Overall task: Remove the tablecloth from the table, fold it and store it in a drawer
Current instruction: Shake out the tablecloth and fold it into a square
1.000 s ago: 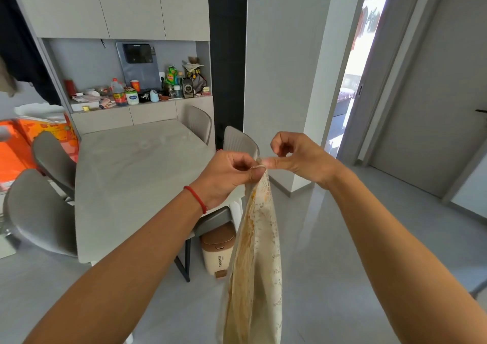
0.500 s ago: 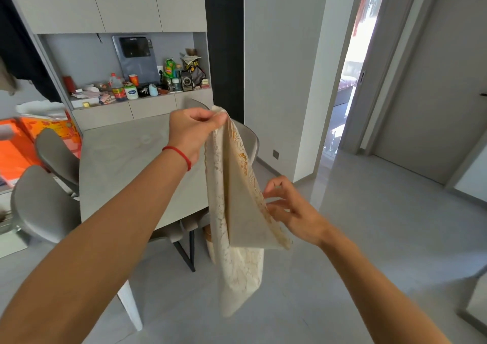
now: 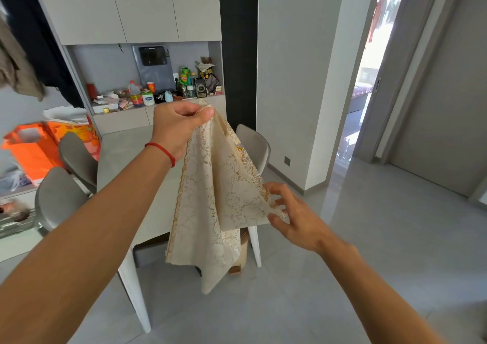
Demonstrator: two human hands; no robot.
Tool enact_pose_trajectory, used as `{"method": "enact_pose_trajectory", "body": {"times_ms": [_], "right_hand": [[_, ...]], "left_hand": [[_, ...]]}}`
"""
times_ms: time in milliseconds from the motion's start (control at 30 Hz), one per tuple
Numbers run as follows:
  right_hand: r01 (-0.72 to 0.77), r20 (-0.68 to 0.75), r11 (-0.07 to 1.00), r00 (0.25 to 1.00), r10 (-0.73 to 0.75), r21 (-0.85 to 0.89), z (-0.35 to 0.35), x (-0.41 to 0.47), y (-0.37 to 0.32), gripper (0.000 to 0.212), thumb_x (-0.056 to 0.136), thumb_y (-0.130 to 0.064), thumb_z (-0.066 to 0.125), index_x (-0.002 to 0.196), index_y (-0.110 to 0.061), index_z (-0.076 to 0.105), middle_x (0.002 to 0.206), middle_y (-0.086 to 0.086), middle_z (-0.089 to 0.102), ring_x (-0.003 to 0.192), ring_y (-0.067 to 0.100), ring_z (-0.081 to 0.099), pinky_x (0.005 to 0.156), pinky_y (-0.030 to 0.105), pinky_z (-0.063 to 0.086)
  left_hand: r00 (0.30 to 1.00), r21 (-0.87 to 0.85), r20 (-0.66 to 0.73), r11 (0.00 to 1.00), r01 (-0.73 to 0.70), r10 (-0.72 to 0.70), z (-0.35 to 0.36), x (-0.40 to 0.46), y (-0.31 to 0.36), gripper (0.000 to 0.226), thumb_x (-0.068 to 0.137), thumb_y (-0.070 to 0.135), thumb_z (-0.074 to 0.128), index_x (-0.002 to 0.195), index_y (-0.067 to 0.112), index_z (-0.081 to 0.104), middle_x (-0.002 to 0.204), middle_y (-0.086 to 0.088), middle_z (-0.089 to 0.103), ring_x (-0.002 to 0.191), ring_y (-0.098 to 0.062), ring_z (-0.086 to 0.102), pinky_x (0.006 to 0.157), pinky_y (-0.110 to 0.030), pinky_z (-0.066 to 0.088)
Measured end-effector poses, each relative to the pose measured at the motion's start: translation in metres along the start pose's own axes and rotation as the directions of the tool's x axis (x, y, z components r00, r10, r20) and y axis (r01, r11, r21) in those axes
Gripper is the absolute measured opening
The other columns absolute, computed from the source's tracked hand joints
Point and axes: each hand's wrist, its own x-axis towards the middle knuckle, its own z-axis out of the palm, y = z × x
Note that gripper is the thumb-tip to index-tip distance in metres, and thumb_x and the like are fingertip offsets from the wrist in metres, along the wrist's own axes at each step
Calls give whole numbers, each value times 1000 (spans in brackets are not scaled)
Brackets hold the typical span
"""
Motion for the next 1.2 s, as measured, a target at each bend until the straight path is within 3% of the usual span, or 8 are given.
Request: {"method": "enact_pose_trajectory", "body": {"times_ms": [300,400,500,667,767,900,1100,1200], "right_hand": [[-144,158,983,974,161,-113,17,7,18,50,96,-40,66,144,-29,55,129,-11,56,110,11,51,88,14,47],[-225,147,962,958,247,-154,10,4,28,34,95,-47,68,121,-26,73,108,-14,71,90,4,61,88,29,57],[-254,106,949,955,276,-185,-13,5,32,31,93,-55,65,88,-27,77,76,-22,72,73,0,65,66,27,55],[-176,131,954,968,212,-241,-41,11,20,30,95,-50,66,102,-23,79,109,-4,80,86,19,70,74,36,63],[-89,132,972,984,119,-220,-37,6,13,8,95,-43,68,102,-41,65,112,-6,76,88,18,68,76,39,61],[-65,27,983,997,71,-173,-6,-6,4,37,95,-26,70,100,-43,38,123,-5,66,85,18,63,72,35,59],[-28,-250,953,967,-51,-301,50,-21,-1,30,97,-30,69,114,-28,44,129,-10,53,75,11,62,56,32,57],[10,-258,942,961,-103,-336,64,-19,-1,21,98,-29,68,111,-23,53,131,-7,52,78,6,56,53,30,58]], "left_hand": [[997,-52,-19,996,77,-78,-26,-9,-12,11,74,19,90,83,19,82,87,-3,80,85,-18,75,82,-27,60],[990,-58,-46,989,133,-136,-38,-12,-19,9,72,21,91,75,24,83,80,4,79,81,-12,75,80,-24,60],[972,-72,-122,979,193,-200,-54,-17,-33,17,72,19,92,63,30,81,71,11,77,74,-8,73,75,-22,58],[953,-166,-104,950,266,-285,-73,-30,-54,10,80,15,85,86,11,77,85,-3,76,83,-19,73,80,-28,59],[948,-279,-65,917,283,-312,-76,-38,-56,4,87,9,77,89,7,74,77,4,78,79,-12,75,78,-24,59],[958,-308,-44,917,255,-282,-73,-39,-48,4,87,8,75,84,7,75,80,0,77,80,-14,75,78,-25,60],[971,-296,-48,932,211,-235,-67,-29,-25,8,77,10,82,81,9,75,79,-1,77,79,-16,75,78,-28,61],[974,-287,-49,937,198,-221,-67,-26,-16,10,70,13,85,67,19,78,76,2,76,81,-17,73,86,-33,61]]}}
